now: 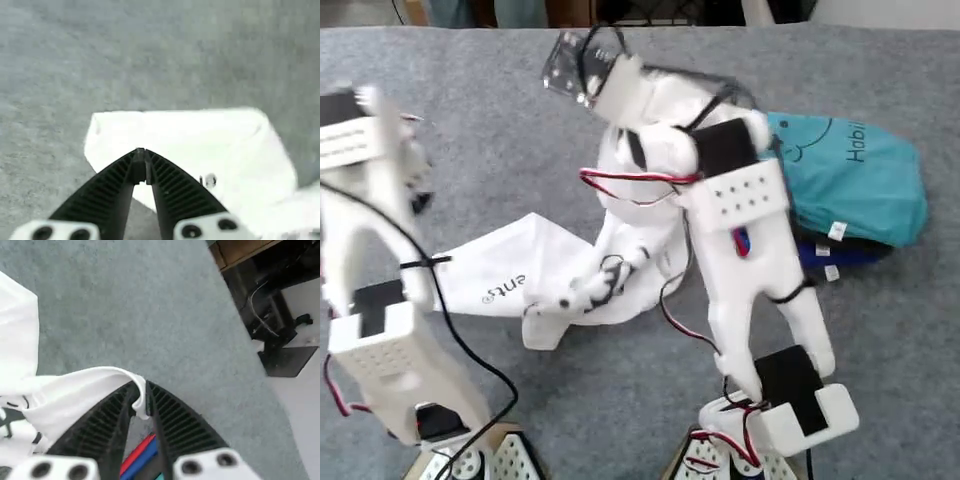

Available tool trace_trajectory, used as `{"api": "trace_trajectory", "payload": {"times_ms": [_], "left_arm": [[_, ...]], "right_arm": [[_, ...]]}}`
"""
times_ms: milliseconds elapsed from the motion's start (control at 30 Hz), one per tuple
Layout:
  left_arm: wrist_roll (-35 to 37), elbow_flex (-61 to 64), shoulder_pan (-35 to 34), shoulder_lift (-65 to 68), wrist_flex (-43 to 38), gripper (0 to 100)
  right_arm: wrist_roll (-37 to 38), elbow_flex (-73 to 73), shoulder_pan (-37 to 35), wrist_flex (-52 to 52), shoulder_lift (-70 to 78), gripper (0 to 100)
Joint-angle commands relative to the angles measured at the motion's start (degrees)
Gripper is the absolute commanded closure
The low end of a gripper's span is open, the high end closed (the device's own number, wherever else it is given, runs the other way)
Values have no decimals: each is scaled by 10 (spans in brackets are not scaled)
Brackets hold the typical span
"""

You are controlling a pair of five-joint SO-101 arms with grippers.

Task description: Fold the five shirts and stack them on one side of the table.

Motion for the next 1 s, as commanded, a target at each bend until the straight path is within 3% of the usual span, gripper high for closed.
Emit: {"api": "trace_trajectory", "payload": {"times_ms": [0, 100, 200, 433, 567, 700, 800, 967], "left_arm": [[-45, 90, 59, -42, 6, 970], [-42, 167, 87, -86, 7, 933], [5, 207, 95, -132, 5, 885], [120, 132, 101, -134, -47, 879], [182, 147, 159, -132, -94, 878], [179, 226, 228, -132, -115, 880], [143, 289, 236, -133, -158, 880], [149, 327, 220, -138, -193, 873]], "right_arm": [[4, 136, 33, -109, -27, 985], [-27, 218, 47, -162, -71, 985], [-82, 313, 55, -246, -141, 985], [-137, 534, 51, -401, -311, 985], [-116, 543, 64, -420, -306, 985], [-110, 503, 95, -423, -284, 985], [-110, 474, 110, -420, -271, 985], [-109, 468, 120, -419, -266, 985]]}}
